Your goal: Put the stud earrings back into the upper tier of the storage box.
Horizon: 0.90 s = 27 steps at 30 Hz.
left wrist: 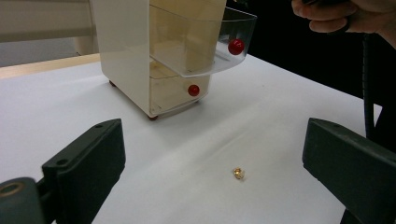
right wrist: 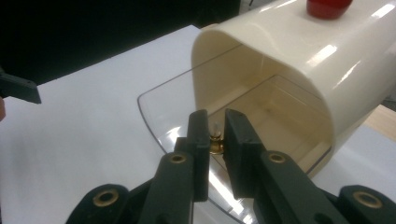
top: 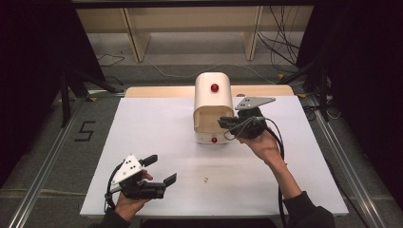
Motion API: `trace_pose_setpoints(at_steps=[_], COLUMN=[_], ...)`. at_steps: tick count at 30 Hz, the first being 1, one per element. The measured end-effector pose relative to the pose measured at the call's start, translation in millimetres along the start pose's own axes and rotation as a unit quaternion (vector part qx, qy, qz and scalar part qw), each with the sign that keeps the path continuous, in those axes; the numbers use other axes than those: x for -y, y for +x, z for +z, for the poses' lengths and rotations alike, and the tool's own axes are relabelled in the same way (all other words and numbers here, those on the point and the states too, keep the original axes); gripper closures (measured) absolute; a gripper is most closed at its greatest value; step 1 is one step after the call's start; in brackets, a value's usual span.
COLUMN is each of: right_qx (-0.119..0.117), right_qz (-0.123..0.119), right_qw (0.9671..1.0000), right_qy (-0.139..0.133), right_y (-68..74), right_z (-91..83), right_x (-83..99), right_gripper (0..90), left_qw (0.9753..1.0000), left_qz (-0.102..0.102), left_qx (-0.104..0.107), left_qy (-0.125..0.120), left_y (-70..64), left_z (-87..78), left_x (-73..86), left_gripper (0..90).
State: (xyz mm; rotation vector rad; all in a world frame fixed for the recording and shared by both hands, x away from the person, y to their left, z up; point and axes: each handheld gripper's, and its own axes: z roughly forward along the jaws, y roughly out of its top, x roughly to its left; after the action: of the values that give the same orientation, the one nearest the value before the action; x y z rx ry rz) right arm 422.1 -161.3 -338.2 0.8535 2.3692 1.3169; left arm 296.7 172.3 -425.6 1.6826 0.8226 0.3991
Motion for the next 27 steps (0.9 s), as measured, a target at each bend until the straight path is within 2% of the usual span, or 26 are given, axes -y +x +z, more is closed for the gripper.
trace_pose_setpoints(at_steps=[9,10,14,15,17,20,21,22,24,27], right_qx=[0.0,-0.002,-0.004,-0.006,-0.008,-0.018,-0.025,-0.025,-0.041,-0.052], right_qz=[0.01,0.011,0.01,0.01,0.008,0.01,0.006,0.006,-0.004,-0.015], right_qw=[0.9999,0.9999,0.9999,0.9999,0.9999,0.9996,0.9995,0.9995,0.9991,0.9984], right_qy=[0.008,0.005,0.0,-0.006,-0.01,-0.018,-0.017,-0.017,-0.013,-0.012], right_y=[-5.0,-5.1,-4.0,-2.7,-2.2,1.0,5.4,5.4,14.3,24.1], right_z=[8.0,7.7,5.5,2.3,0.4,-4.2,-5.7,-5.7,-6.5,-7.2], right_x=[4.5,4.3,3.6,2.3,1.7,0.7,0.1,0.1,-0.4,-1.1], right_gripper=[79.5,76.3,72.5,68.2,66.7,58.7,53.0,53.0,47.0,39.8], left_qw=[1.0,1.0,1.0,1.0,1.0,1.0,1.0,1.0,1.0,1.0], left_qz=[-0.001,0.001,0.002,0.003,0.002,0.003,0.002,0.002,0.002,0.001], left_qx=[0.001,0.0,0.0,0.0,0.0,0.001,0.001,0.0,0.001,0.0], left_qy=[-0.001,0.0,-0.001,0.0,0.0,-0.001,-0.001,-0.001,-0.002,-0.002], left_y=[0.0,-0.2,-0.3,-0.4,-0.3,-0.3,-0.3,-0.3,-0.3,0.2], left_z=[-0.2,-0.1,-0.2,-0.4,-0.5,-0.7,-0.7,-0.8,-1.0,-1.1], left_x=[-0.3,-0.2,-0.4,-0.4,-0.5,-0.6,-0.6,-0.7,-0.9,-0.9], left_gripper=[5.4,5.5,5.5,5.5,5.5,5.5,5.5,5.5,5.5,5.5])
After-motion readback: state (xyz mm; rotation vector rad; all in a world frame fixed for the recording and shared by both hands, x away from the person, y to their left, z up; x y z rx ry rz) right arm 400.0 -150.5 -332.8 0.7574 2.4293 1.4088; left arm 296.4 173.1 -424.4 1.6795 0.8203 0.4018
